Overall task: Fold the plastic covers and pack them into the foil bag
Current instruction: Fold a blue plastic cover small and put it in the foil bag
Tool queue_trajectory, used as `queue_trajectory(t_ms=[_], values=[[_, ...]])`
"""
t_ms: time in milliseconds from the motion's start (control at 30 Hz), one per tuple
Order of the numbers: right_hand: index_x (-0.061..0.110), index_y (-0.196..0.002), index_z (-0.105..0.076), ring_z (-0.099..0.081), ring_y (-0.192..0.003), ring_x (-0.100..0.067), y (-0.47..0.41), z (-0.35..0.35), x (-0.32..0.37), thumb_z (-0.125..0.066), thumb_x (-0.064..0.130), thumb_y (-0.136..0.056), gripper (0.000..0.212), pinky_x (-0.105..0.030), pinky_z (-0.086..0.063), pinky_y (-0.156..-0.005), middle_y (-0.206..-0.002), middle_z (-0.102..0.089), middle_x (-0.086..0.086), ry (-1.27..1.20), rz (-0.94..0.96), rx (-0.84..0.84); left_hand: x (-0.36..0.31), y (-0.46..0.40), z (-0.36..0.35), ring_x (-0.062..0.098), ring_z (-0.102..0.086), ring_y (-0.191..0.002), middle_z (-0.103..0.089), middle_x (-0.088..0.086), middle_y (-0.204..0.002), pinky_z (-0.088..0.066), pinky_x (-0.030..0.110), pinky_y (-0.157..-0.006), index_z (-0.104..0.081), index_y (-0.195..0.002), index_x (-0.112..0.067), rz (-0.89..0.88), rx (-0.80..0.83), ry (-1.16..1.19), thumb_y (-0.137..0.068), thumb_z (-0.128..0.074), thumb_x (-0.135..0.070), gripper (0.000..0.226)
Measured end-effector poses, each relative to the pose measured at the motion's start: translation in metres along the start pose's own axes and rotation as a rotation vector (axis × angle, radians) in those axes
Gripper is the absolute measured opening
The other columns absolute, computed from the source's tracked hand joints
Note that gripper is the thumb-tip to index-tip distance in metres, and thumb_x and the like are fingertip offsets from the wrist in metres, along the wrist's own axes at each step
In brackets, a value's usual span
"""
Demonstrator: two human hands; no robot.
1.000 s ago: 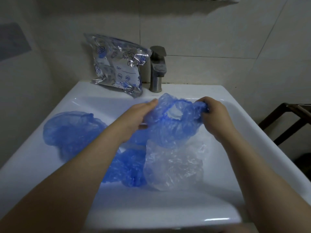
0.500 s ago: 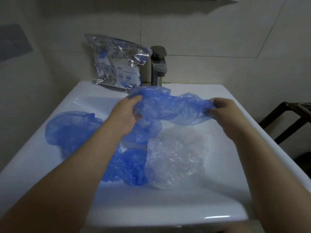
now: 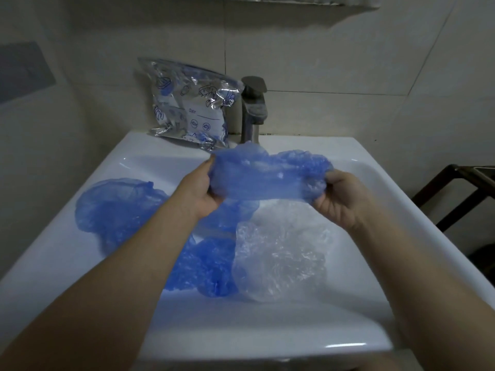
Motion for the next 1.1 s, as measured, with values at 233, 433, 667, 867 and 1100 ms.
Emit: queue_trajectory(t_ms=[233,433,667,867,1100], values=[[0.017,-0.076,-0.069,-0.063,-0.059,-0.016,0.0,0.012,0.008,-0.055,0.05,-0.081,0.036,-0.02,-0.049,-0.056,-0.075,-0.068,-0.001,0.347,-0.004,-0.05,-0.001,0.003,-0.002,0.011,-0.068,-0.061,-0.071,-0.001,-0.069,-0.054,0.021,-0.056,-0.063,-0.091,-0.016,0.029,0.073,0.169,-0.097,-0.044,-0.033,0.026],[0.014,-0.076,-0.078,-0.071,-0.075,-0.014,0.007,0.011,0.004,-0.095,0.041,-0.022,0.062,-0.026,-0.057,-0.064,-0.084,-0.074,-0.002,0.379,0.025,0.206,-0.003,0.006,-0.008,0.011,-0.069,-0.064,-0.072,0.0,-0.072,-0.057,0.024,-0.058,-0.066,-0.088,-0.014,-0.016,0.068,0.149,-0.094,-0.052,-0.03,0.022],[0.012,-0.072,-0.076,-0.068,-0.063,-0.012,-0.006,0.013,0.004,-0.047,0.029,-0.091,0.039,-0.022,-0.055,-0.054,-0.075,-0.07,-0.003,0.016,0.141,0.026,0.007,0.015,-0.011,0.01,-0.066,-0.061,-0.071,-0.003,-0.07,-0.051,0.02,-0.051,-0.075,-0.071,-0.015,0.103,0.1,-0.21,-0.087,-0.049,-0.055,0.05],[0.016,-0.075,-0.074,-0.044,-0.045,-0.003,-0.003,0.013,0.006,-0.057,0.042,-0.077,0.03,-0.016,-0.047,-0.047,-0.054,-0.056,0.006,0.009,0.145,0.199,0.009,0.026,-0.018,0.01,-0.055,-0.061,-0.062,0.0,-0.074,-0.044,0.022,-0.058,-0.067,-0.078,-0.017,0.064,0.168,-0.55,-0.066,-0.071,-0.04,0.026],[0.01,-0.088,-0.06,-0.061,-0.059,-0.014,-0.004,0.016,0.008,-0.064,0.03,-0.073,0.026,-0.02,-0.05,-0.052,-0.07,-0.064,-0.004,0.378,0.105,0.049,-0.012,0.023,-0.013,0.005,-0.053,-0.035,-0.061,-0.005,-0.047,-0.038,0.01,-0.036,-0.067,-0.056,-0.014,-0.054,0.099,0.123,-0.095,-0.042,-0.021,0.047]])
Point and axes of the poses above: each hand's wrist, its own y-axis away from the middle knuckle, its own z-axis out of the back of the hand, x = y × z, the point moved 2 cm from there along -y, towards the middle knuckle
